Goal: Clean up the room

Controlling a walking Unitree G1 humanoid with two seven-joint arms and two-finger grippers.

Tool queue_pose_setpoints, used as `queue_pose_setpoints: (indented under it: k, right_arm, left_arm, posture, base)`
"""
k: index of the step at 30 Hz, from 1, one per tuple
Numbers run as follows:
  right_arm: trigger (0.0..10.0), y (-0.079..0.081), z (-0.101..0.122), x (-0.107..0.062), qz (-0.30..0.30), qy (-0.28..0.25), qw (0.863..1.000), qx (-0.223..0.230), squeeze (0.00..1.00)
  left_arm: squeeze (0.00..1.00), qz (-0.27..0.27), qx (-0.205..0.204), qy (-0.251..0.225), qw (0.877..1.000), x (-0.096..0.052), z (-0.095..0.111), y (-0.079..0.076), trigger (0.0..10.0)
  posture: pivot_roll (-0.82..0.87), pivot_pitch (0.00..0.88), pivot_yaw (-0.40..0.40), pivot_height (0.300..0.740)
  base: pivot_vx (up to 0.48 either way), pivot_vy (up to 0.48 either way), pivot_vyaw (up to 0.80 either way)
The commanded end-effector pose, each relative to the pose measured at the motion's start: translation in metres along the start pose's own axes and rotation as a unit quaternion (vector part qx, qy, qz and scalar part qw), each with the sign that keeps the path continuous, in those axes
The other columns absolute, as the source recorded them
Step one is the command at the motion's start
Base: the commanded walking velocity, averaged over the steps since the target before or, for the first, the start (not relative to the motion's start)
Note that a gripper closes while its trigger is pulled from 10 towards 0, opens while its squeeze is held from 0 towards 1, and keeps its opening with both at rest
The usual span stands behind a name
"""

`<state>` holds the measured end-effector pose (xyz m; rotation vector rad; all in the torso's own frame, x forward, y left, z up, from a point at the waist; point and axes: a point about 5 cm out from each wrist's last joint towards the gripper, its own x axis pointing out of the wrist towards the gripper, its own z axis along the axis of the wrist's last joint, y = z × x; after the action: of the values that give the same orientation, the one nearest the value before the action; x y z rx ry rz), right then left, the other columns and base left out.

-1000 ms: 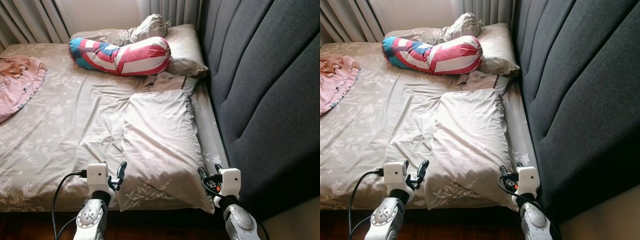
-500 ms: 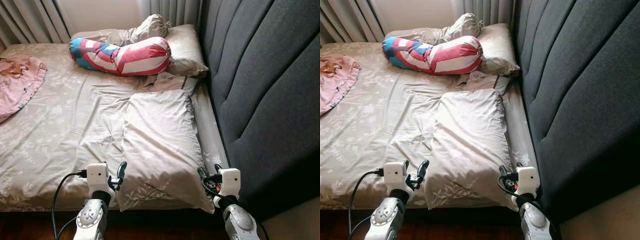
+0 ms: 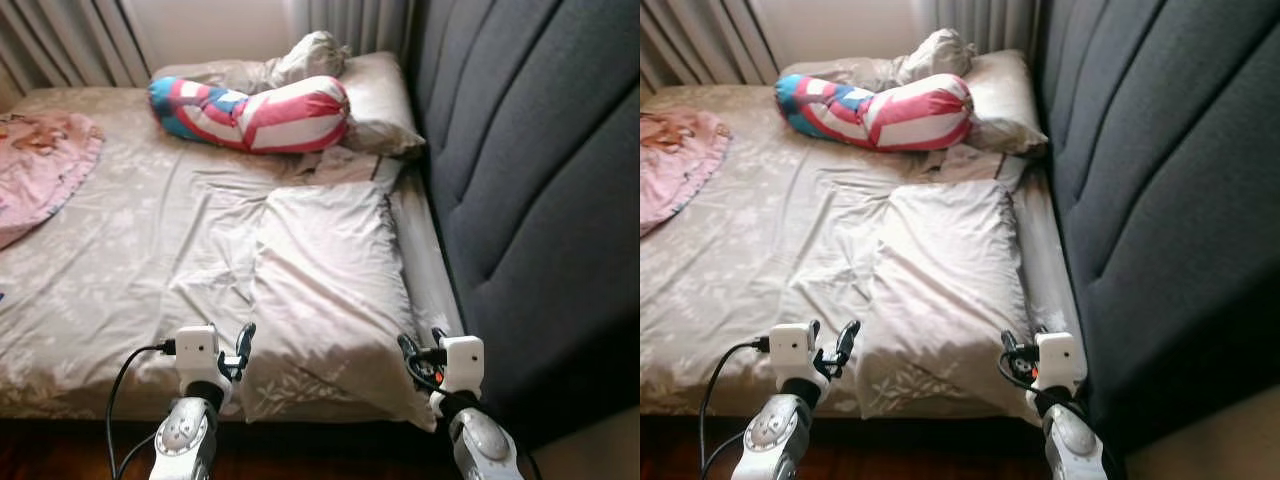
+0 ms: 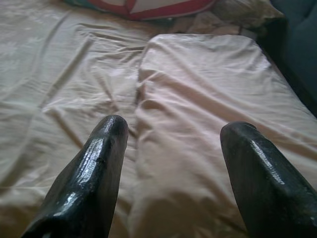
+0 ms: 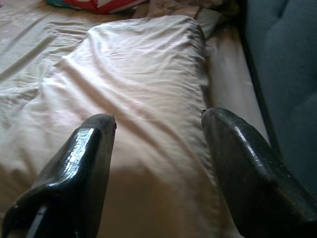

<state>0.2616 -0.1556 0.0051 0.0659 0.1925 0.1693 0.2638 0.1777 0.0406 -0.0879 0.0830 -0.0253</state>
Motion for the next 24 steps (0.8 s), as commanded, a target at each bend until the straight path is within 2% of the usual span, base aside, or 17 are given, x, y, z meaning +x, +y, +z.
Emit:
queue_pose_setpoints:
  k: [1,22,24]
  right_arm:
    - [10.0,0.0044,-0.0042,-0.0009,0.004,0.008,1.000,0.007,0.00]
    - [10.0,0.0046,-0.0042,-0.0009,0.005,0.008,1.000,0.007,0.00]
    - [10.0,0.0061,-0.0078,-0.0002,0.004,0.017,1.000,0.011,0.00]
  left_arm:
    - [0.00,0.005,-0.004,0.001,1.000,-0.0003,0.0014,0.0027,10.0]
    - [0.00,0.006,-0.003,0.004,1.000,-0.0003,0.0008,0.0030,10.0]
    - [0.00,0.001,0.005,0.005,1.000,0.0008,0.0013,0.0027,10.0]
  posture:
    - [-0.05,0.090,-0.030,0.740]
    - [-0.05,0.091,-0.030,0.740]
    - [-0.05,0.089,-0.025,0.740]
  base:
    - [0.000,0.480,0.00]
    - [0.000,0.480,0.00]
    - [0.000,0.000,0.00]
